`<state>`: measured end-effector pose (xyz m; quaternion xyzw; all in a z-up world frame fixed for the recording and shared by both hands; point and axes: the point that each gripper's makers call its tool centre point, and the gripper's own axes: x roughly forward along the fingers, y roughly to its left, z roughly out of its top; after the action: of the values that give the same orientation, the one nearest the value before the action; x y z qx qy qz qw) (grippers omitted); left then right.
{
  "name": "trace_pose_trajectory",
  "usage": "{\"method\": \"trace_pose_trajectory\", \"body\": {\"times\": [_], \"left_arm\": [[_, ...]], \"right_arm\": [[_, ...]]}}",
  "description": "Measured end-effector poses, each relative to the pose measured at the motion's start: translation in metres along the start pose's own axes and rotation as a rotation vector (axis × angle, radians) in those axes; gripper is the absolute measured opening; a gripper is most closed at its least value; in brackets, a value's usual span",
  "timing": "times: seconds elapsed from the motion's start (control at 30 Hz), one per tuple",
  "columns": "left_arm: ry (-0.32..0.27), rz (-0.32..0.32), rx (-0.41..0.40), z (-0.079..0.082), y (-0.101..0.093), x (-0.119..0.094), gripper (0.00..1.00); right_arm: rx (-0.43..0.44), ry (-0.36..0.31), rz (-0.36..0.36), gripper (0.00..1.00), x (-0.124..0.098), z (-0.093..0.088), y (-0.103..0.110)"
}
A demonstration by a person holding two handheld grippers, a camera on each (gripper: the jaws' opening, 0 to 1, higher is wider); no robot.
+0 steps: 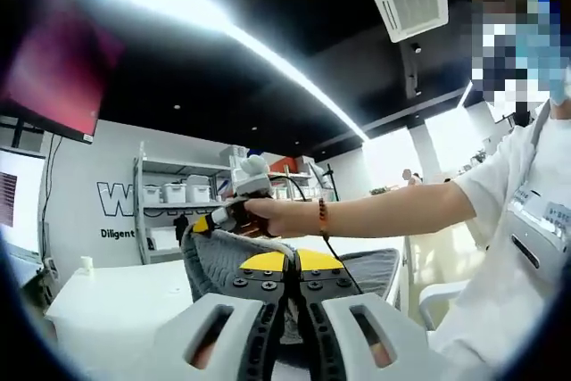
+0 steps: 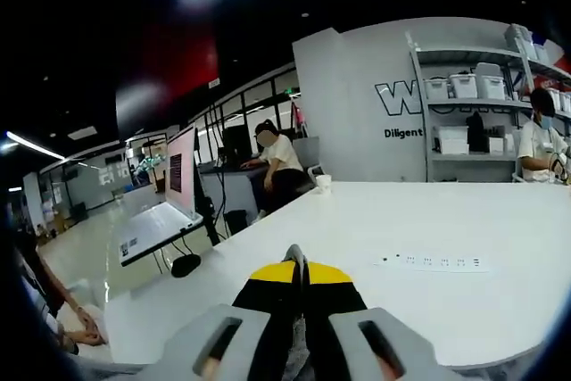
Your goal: Open the folded towel by lifting each exposed corner and separating the folded layers until the towel lies flat within the target outline without major curled edges
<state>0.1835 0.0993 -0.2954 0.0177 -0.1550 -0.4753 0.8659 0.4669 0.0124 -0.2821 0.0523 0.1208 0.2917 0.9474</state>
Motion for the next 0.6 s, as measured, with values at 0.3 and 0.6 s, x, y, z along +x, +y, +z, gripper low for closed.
{"method": "trace_pose_trajectory", "body": {"times": [0.3, 0.6], "left_arm": [[0.0, 0.02, 0.0, 0.002, 0.008, -0.008, 0.0], [0.006, 0.039, 0.012, 0.004, 0.015, -0.015, 0.0]], "right_arm": [[-0.001, -0.007, 0.008, 0.0, 0.004, 0.004, 0.003], [0.01, -0.014, 0.026, 0.0, 0.011, 0.008, 0.01]]}}
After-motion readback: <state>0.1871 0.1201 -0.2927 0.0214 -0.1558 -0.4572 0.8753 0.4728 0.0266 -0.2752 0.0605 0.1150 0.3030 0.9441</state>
